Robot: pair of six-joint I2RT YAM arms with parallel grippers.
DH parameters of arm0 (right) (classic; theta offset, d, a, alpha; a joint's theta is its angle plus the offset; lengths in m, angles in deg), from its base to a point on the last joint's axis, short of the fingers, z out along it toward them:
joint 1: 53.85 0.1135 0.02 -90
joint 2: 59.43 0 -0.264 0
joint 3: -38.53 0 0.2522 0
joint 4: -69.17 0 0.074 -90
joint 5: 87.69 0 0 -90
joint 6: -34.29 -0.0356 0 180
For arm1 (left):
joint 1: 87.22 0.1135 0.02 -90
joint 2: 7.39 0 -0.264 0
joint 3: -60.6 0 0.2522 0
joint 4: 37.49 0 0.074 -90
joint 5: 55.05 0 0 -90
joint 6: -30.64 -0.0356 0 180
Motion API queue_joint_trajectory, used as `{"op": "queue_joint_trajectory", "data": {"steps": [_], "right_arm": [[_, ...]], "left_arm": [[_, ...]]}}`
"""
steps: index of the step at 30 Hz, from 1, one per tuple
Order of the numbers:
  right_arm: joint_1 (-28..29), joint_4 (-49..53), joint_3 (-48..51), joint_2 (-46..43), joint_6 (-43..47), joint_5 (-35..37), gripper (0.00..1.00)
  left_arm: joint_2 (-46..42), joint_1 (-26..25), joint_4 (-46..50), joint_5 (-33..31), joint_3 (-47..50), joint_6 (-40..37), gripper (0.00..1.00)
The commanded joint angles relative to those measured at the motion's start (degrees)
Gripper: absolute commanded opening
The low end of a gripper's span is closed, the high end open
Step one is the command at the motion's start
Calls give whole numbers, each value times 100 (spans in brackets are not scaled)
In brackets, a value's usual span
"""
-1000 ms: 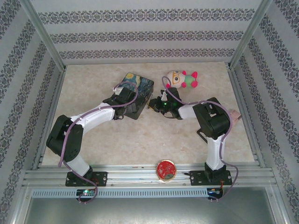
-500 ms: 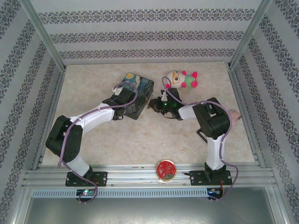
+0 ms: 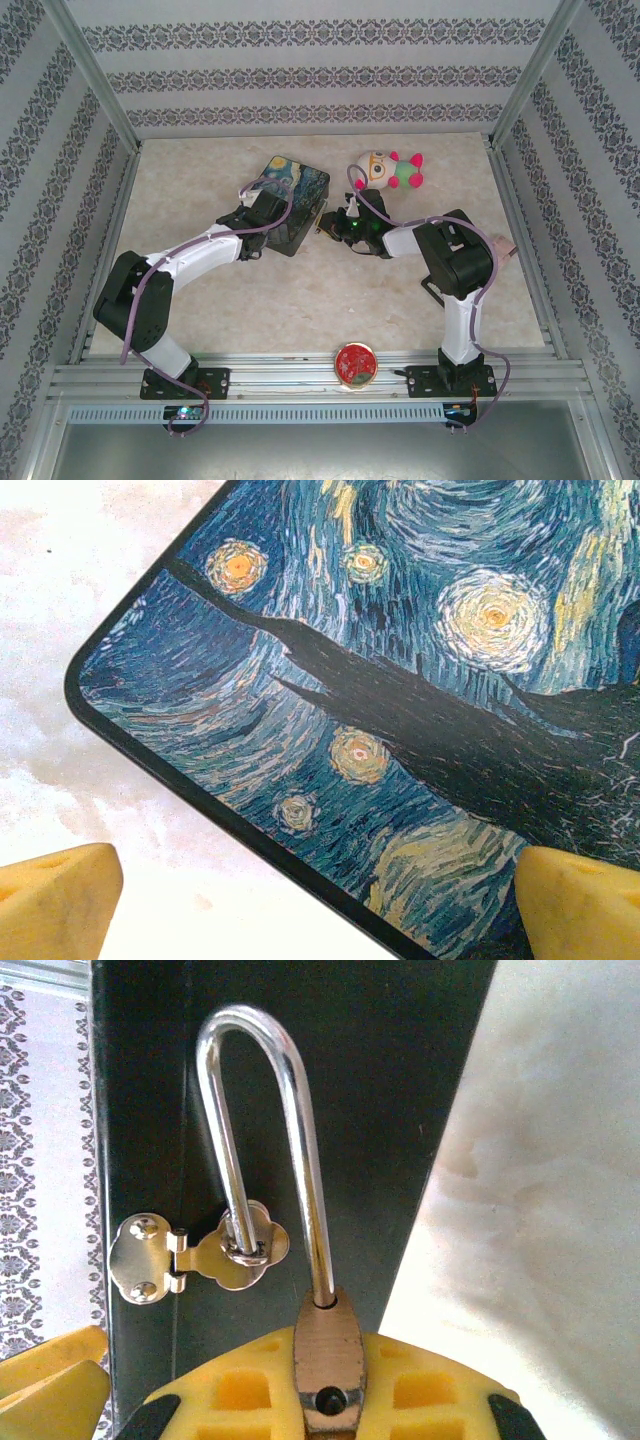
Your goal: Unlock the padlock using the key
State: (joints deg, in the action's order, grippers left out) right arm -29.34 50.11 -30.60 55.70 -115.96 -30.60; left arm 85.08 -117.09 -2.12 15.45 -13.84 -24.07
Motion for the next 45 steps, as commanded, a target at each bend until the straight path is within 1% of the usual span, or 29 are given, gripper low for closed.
{"op": "queue_joint_trajectory", "data": {"steps": [1, 7, 14, 20, 23, 31, 34, 45], "right_arm": [[-175, 69, 81, -123, 13, 311, 0], [-166, 39, 180, -207, 22, 318, 0], [-32, -168, 729, -575, -76, 442, 0], [241, -364, 1453, -1066, -195, 899, 0], [265, -437, 1720, -1193, -208, 1137, 0], [317, -1418, 2028, -934, -611, 1600, 0], [313, -1833, 2050, -773, -797, 1722, 0], [352, -2780, 1952, -321, -1276, 2131, 0]], "left_arm": [[-36, 168, 565, -110, 223, -112, 99], [-56, 206, 547, -132, 297, -83, 99], [-184, 261, 495, -155, 383, -52, 99], [-178, 298, 459, -149, 393, -40, 99], [-150, 324, 459, -134, 364, -47, 99], [-150, 331, 459, -71, 327, -66, 99], [-150, 328, 467, -54, 334, -74, 99], [-225, 332, 450, -2, 422, -49, 97]]}}
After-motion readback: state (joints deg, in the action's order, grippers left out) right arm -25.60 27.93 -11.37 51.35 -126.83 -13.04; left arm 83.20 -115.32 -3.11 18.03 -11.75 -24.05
